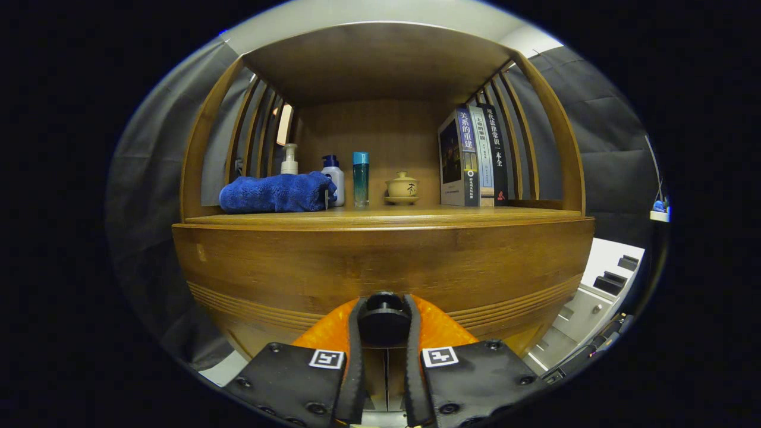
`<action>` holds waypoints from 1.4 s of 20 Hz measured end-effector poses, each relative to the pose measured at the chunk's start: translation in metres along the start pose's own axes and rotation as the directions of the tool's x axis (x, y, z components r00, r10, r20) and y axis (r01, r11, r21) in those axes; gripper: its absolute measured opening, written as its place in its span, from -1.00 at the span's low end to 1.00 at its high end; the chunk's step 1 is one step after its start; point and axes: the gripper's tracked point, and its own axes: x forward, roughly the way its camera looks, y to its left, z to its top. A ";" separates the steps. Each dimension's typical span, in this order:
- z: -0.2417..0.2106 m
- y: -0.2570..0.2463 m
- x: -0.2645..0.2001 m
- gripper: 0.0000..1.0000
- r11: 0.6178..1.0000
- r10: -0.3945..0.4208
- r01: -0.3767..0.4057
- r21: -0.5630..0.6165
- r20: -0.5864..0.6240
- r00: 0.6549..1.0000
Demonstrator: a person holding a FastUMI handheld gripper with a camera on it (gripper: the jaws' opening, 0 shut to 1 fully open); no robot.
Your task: Pull open the drawer, take out the items inside it, and place them on the countertop above the cabinet.
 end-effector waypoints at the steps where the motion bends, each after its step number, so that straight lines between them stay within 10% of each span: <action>1: 0.000 -0.001 -0.006 -0.31 1.000 0.000 0.000 -0.001 0.001 1.000; 28: -0.032 0.001 -0.175 -0.32 0.999 0.030 -0.026 0.036 -0.114 0.993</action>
